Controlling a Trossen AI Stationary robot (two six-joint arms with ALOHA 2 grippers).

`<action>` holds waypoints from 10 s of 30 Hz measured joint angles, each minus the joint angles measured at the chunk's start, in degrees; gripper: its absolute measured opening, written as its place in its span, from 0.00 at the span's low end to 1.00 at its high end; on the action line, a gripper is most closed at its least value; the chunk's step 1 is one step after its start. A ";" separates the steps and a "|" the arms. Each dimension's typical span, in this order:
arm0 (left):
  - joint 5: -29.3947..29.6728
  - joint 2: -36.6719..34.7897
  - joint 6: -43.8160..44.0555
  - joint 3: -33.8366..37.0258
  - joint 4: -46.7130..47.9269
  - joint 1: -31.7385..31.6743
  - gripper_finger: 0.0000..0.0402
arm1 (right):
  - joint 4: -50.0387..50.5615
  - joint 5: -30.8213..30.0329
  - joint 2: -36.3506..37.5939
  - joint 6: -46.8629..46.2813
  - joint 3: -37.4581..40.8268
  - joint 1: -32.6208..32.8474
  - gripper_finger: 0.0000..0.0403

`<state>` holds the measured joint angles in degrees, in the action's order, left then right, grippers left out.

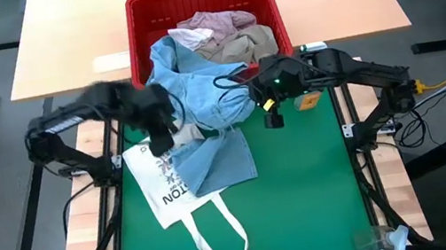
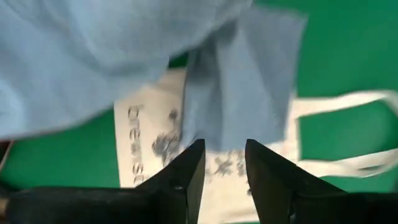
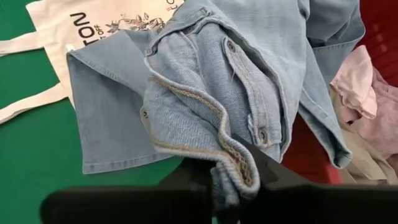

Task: Fold laundry
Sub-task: Remove the light blue pants from the red bin

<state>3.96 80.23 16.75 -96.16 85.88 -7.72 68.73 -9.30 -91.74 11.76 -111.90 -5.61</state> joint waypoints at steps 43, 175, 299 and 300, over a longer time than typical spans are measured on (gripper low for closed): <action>16.47 -20.24 7.24 77.35 -101.20 2.12 0.24 | 1.68 1.08 0.83 0.08 0.00 0.00 0.06; 17.41 7.99 26.93 48.02 -115.48 35.15 0.01 | 14.20 11.36 13.40 -0.01 25.77 6.31 0.06; 19.45 11.32 29.71 48.06 -68.74 29.63 0.20 | -17.70 22.88 31.85 -17.12 59.19 13.98 0.39; 20.11 11.32 29.75 48.06 -68.29 29.61 0.20 | -19.57 22.88 31.65 -17.70 59.62 15.38 0.39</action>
<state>24.07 91.55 46.50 -48.10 17.58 21.89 49.16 13.58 -60.10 -5.93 -52.28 9.78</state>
